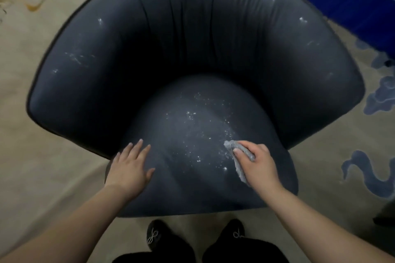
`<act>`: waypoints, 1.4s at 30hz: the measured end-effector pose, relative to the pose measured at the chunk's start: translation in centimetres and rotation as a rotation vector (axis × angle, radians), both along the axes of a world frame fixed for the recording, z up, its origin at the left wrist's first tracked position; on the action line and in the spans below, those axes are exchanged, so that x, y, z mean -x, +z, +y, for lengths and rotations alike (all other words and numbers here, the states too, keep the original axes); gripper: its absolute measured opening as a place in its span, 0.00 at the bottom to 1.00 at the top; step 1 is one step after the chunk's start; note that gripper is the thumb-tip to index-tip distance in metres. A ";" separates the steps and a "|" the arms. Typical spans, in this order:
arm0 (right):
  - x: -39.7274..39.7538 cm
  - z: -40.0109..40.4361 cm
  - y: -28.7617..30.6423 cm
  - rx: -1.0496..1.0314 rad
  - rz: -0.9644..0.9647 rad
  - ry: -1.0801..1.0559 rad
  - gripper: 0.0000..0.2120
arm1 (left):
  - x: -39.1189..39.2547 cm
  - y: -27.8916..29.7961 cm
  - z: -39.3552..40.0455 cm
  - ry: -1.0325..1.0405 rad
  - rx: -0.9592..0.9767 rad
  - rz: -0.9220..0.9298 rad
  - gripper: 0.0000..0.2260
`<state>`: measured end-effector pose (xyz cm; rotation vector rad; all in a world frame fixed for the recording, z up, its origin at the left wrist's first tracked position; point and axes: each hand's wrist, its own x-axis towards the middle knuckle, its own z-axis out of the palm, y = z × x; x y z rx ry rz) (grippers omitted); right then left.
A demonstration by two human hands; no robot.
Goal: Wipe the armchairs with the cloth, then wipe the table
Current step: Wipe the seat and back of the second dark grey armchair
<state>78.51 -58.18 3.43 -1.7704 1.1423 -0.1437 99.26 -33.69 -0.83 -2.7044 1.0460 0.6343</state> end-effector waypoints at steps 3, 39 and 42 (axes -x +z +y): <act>-2.0 -0.4 -4.6 0.010 -0.032 0.024 0.07 | -2.0 -4.8 -0.7 0.031 -0.022 -0.003 0.33; -26.6 -0.4 -23.9 0.714 -0.303 0.418 0.12 | -9.7 -21.1 -1.4 0.022 0.481 -0.226 0.32; -25.7 3.5 -24.2 0.718 -0.410 0.727 0.13 | -9.7 -21.0 -1.6 0.034 0.451 -0.239 0.33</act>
